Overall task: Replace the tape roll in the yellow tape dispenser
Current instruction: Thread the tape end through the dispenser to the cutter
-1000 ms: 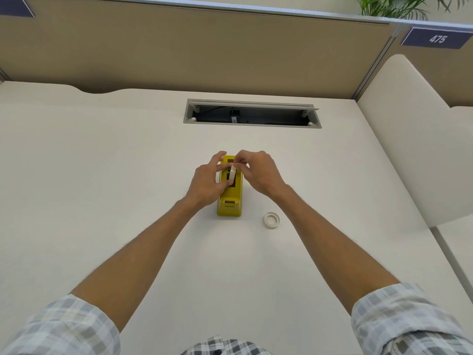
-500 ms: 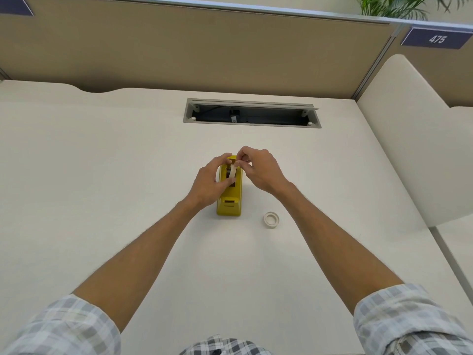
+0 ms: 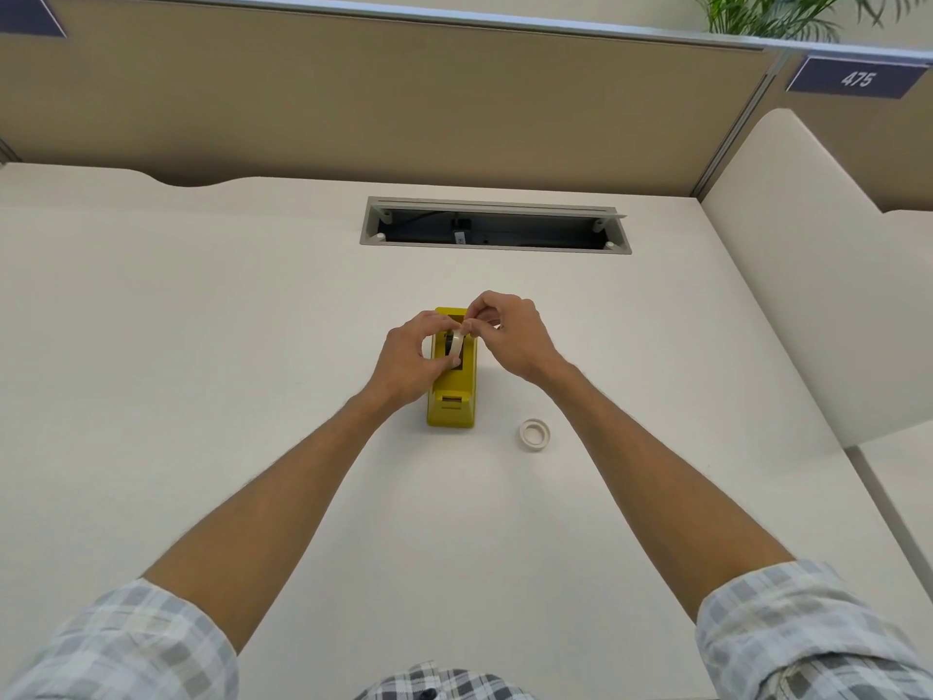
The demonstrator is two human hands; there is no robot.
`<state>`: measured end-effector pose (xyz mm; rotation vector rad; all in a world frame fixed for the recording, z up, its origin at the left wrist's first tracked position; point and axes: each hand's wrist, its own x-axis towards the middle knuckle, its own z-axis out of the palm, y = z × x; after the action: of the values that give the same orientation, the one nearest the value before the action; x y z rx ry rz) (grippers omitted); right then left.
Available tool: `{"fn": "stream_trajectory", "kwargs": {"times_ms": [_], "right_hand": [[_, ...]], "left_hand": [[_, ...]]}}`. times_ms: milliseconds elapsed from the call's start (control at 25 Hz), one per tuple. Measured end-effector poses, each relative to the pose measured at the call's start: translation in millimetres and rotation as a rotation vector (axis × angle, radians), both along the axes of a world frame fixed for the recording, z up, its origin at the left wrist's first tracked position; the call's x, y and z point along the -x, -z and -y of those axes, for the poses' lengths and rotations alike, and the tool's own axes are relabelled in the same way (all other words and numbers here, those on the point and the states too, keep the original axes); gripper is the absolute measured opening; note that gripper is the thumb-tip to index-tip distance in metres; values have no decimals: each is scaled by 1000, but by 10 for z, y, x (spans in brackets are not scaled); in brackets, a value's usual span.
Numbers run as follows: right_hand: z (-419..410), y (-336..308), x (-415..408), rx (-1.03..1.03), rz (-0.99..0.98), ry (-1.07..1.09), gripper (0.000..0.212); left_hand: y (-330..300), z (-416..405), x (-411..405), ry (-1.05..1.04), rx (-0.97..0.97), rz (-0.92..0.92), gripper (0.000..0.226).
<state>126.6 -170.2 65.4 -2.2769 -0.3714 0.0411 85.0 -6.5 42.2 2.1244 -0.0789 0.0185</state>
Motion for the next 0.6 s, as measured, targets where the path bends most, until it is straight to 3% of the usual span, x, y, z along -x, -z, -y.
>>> {"fn": "stream_trajectory", "kwargs": {"times_ms": [280, 600], "right_hand": [[16, -58, -39, 72, -41, -30, 7], [0, -99, -34, 151, -16, -56, 10]], "left_hand": [[55, -8, 7, 5, 38, -11, 30], [39, 4, 0, -7, -14, -16, 30]]}}
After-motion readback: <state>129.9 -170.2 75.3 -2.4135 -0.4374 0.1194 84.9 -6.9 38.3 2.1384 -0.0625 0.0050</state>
